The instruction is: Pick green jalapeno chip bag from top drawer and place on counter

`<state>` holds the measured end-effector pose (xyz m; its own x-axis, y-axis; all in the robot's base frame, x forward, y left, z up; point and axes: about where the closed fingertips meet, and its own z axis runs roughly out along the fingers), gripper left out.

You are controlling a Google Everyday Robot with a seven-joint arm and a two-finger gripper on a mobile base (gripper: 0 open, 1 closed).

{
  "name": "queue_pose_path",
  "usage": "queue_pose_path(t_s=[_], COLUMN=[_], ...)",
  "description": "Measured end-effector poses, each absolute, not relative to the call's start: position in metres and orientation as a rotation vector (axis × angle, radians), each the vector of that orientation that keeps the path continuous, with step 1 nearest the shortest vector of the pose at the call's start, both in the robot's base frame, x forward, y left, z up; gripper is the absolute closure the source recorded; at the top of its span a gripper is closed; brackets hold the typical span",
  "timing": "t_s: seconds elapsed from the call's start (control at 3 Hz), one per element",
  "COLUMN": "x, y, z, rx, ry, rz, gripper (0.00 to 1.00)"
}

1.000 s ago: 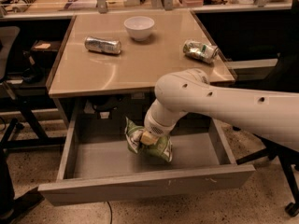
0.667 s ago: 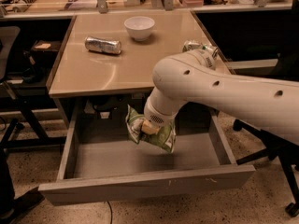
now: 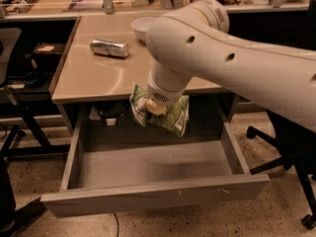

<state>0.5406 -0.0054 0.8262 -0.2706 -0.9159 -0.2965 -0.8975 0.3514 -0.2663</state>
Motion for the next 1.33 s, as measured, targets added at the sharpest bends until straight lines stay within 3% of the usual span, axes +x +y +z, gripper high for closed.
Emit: queue_pose_path(t_s=[1.33], x=[0.684], y=[-0.015], z=[0.885], rx=[-1.52], ry=[2.299], rz=[-0.278], gripper=[1.0])
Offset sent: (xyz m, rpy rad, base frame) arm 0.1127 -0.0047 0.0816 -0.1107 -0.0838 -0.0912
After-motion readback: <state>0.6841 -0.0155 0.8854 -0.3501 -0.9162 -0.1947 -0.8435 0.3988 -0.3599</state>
